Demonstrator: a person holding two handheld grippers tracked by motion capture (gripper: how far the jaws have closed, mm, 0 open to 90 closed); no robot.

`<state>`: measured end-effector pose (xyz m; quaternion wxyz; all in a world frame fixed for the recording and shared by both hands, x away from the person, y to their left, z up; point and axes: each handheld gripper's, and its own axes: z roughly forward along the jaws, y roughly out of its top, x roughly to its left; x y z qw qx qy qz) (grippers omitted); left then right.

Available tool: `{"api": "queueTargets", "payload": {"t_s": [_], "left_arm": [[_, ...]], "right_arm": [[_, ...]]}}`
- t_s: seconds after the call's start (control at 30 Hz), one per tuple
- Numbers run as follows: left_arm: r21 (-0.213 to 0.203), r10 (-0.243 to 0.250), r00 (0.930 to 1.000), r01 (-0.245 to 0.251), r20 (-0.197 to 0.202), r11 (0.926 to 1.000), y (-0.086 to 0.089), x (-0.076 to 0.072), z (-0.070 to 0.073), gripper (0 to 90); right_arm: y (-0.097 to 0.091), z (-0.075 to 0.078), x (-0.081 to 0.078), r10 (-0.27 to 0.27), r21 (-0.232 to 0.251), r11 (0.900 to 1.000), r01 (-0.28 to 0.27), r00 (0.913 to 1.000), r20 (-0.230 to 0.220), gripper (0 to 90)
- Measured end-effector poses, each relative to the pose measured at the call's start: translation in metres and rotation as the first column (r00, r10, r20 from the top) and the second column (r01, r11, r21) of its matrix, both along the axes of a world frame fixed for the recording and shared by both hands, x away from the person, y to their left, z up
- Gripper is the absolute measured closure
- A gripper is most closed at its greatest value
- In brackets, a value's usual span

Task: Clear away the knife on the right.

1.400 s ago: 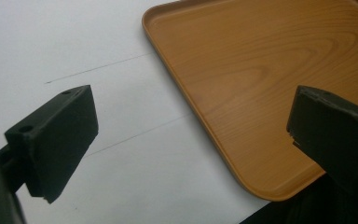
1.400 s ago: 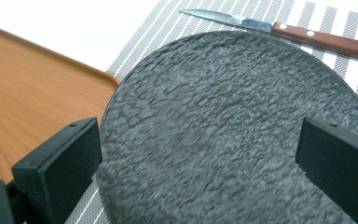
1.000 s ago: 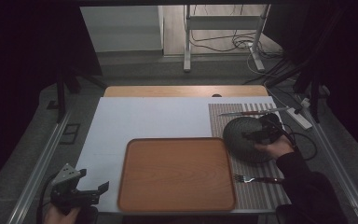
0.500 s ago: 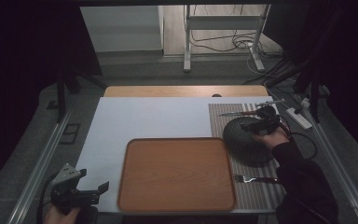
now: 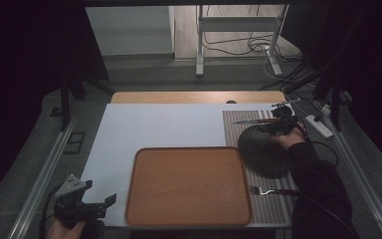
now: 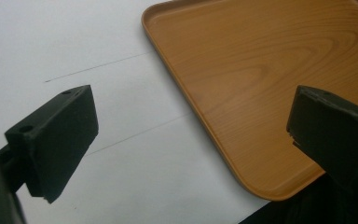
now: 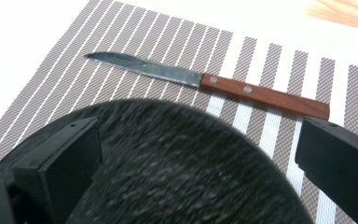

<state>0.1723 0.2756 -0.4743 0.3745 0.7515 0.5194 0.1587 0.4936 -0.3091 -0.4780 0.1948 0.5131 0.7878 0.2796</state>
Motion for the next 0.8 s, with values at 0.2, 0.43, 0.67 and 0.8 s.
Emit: {"api": "queueTargets", "payload": {"t_s": [0.2,0.43,0.67,0.8], "left_arm": [[0.004,-0.001,1.0000,0.001,-0.001,1.0000,0.000,0.000,0.000,2.8],[0.003,0.000,1.0000,0.000,-0.002,1.0000,0.000,0.000,0.000,2.8],[0.003,-0.001,1.0000,0.001,-0.003,1.0000,0.000,0.000,0.000,2.8],[0.004,-0.001,1.0000,0.001,-0.003,1.0000,-0.001,0.000,0.000,2.8]], "right_arm": [[-0.005,-0.003,0.015,-0.034,0.001,0.9994,0.034,0.9994,0.001,0.7],[-0.012,-0.007,0.030,-0.065,0.001,0.9979,0.065,0.9979,0.000,1.5],[-0.021,-0.011,0.040,-0.068,-0.022,0.9975,0.068,0.9976,-0.011,24.0],[-0.024,-0.011,0.043,-0.051,-0.013,0.9986,0.050,0.9984,-0.026,40.3]]}}
